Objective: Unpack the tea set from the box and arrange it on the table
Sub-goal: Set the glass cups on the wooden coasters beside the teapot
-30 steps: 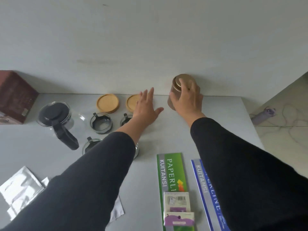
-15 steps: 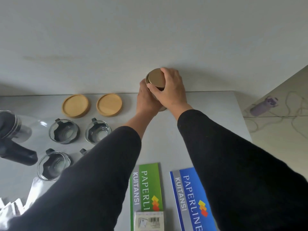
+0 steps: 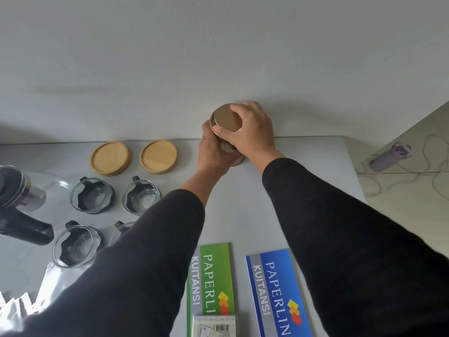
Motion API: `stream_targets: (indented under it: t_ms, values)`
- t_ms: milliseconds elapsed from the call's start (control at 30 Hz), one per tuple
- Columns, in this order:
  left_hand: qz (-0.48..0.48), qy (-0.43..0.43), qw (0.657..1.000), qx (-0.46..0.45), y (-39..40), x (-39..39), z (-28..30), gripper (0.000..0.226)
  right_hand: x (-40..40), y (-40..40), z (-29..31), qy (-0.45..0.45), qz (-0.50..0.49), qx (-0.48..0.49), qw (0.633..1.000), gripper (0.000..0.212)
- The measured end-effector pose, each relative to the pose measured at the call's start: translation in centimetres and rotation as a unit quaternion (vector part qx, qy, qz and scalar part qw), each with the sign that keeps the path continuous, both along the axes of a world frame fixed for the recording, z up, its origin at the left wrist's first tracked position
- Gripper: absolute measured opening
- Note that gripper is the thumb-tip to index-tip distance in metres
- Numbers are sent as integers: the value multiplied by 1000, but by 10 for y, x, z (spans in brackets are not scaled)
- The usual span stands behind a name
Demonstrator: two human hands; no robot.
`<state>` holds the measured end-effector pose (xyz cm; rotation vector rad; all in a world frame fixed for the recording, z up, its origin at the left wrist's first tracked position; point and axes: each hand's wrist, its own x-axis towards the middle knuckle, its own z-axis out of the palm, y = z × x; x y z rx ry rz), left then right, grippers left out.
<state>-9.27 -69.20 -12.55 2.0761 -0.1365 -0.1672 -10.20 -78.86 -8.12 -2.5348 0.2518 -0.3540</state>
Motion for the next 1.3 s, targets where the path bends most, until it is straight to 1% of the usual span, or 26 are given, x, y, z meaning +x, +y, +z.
stream_targets:
  t_ms: [200, 400, 533, 667, 733, 800, 867, 933, 967, 1067, 1200, 1300]
  values:
    - [4, -1, 1000, -16, 0, 1, -2, 88, -2, -1, 11, 12, 5, 20, 1000, 63]
    - [2, -4, 1000, -12, 0, 2, -5, 87, 0, 1, 11, 6, -10, 35, 999, 61]
    - [-4, -5, 1000, -1, 1, 3, -7, 91, 2, -1, 21, -21, -42, 115, 992, 50]
    - [-1, -1, 1000, -3, 2, 3, -7, 93, 0, -6, 23, -3, -28, 141, 990, 48]
    - [-1, 2, 1000, -1, 1, 2, -6, 94, -6, -7, 20, -34, -42, 156, 986, 47]
    - [0, 8, 1000, 3, 1, 1, -4, 97, -13, -5, 18, -87, -65, 145, 983, 49]
    - [-5, 11, 1000, 18, 4, 1, -2, 105, -24, -4, 16, -135, -90, 112, 980, 53]
    - [-16, 17, 998, 55, 10, -3, -1, 111, -39, -3, 12, -163, -118, 85, 976, 56]
    - [-23, 24, 996, 85, 13, -7, 0, 110, -48, -2, 9, -172, -129, 74, 974, 57]
    - [-37, 33, 985, 166, 27, -25, -4, 97, -76, 4, -9, -186, -155, 51, 969, 57]
    - [-57, 52, 975, 207, 51, -47, -14, 78, -103, 22, -27, -132, -168, 51, 976, 58]
    - [-89, 40, 968, 231, 65, -62, -25, 73, -120, 37, -40, -48, -152, 51, 986, 63]
